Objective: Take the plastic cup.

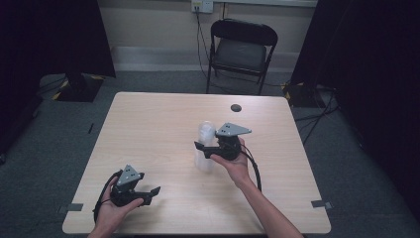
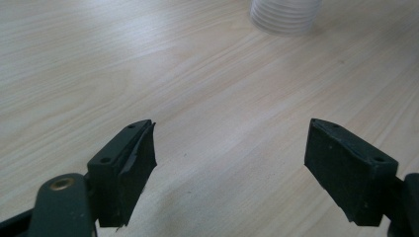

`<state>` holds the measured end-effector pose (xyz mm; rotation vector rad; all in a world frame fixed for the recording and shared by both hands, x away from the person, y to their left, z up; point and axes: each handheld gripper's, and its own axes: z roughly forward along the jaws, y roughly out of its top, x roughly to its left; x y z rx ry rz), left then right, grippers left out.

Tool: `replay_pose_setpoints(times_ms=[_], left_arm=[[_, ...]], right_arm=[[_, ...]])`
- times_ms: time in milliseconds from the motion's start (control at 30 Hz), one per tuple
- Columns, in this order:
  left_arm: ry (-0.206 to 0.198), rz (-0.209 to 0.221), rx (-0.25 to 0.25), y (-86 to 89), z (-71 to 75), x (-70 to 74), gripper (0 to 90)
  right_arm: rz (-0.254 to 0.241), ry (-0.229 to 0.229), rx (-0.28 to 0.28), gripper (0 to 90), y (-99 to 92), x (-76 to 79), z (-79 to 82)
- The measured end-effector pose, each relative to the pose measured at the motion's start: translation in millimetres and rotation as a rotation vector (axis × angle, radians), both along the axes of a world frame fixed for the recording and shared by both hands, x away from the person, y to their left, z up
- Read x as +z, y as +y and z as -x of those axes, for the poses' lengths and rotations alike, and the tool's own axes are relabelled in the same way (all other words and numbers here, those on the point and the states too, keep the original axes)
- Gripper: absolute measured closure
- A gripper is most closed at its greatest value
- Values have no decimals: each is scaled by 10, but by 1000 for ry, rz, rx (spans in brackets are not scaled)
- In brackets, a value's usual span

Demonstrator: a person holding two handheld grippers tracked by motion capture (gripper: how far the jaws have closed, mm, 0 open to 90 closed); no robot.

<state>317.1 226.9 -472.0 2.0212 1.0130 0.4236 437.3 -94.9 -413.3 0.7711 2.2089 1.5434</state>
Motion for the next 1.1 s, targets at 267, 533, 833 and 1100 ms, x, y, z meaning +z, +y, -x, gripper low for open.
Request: replay_pose_setpoints(times_ms=[267, 533, 833, 1100], left_arm=[[1, 2, 3, 4, 2, 1, 196], [0, -2, 1, 4, -3, 0, 196], [0, 1, 3, 4, -4, -4, 196], [12, 10, 10, 12, -10, -9, 195]], right_arm=[[-25, -4, -1, 311, -16, 66, -7], [-36, 1, 1, 312, -25, 146, -15], [-57, -1, 8, 316, -55, 271, -27], [-65, -15, 2, 317, -55, 368, -32]])
